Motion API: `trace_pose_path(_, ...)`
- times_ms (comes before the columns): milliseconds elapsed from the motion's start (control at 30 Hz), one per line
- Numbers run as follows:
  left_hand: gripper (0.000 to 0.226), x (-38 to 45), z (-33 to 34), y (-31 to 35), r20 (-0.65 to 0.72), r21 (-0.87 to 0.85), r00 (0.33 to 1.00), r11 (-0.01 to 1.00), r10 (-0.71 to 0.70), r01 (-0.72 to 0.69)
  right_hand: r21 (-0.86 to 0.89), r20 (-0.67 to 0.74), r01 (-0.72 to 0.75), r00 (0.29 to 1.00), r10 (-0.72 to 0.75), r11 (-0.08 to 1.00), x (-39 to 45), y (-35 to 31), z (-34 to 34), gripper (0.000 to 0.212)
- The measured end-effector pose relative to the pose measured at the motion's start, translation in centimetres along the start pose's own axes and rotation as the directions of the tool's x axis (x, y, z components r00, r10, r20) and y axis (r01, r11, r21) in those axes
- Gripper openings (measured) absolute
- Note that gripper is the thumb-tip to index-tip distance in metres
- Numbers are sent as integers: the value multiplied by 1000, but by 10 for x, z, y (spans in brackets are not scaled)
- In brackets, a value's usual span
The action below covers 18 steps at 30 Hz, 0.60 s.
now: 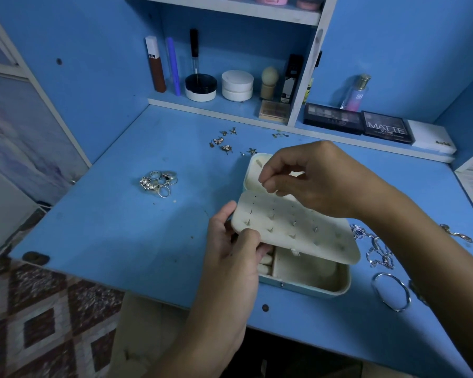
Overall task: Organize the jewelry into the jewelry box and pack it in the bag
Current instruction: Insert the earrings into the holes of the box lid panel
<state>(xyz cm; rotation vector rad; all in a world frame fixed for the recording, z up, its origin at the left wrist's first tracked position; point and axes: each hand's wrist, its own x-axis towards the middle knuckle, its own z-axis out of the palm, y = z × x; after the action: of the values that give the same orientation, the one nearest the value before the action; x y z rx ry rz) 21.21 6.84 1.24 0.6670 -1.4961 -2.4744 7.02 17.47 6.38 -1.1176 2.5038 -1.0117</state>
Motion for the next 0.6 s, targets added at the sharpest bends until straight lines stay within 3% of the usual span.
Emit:
trace_pose_path(433, 51, 2, -5, -6, 33, 25, 999, 999, 34, -35, -197, 154, 84, 987, -54, 977, 4, -7, 8, 5)
trace_pose_path(600, 38, 5, -5, -9, 45, 27, 999, 999, 30, -31, -200, 200, 106, 978, -66, 974, 5, -11, 7, 8)
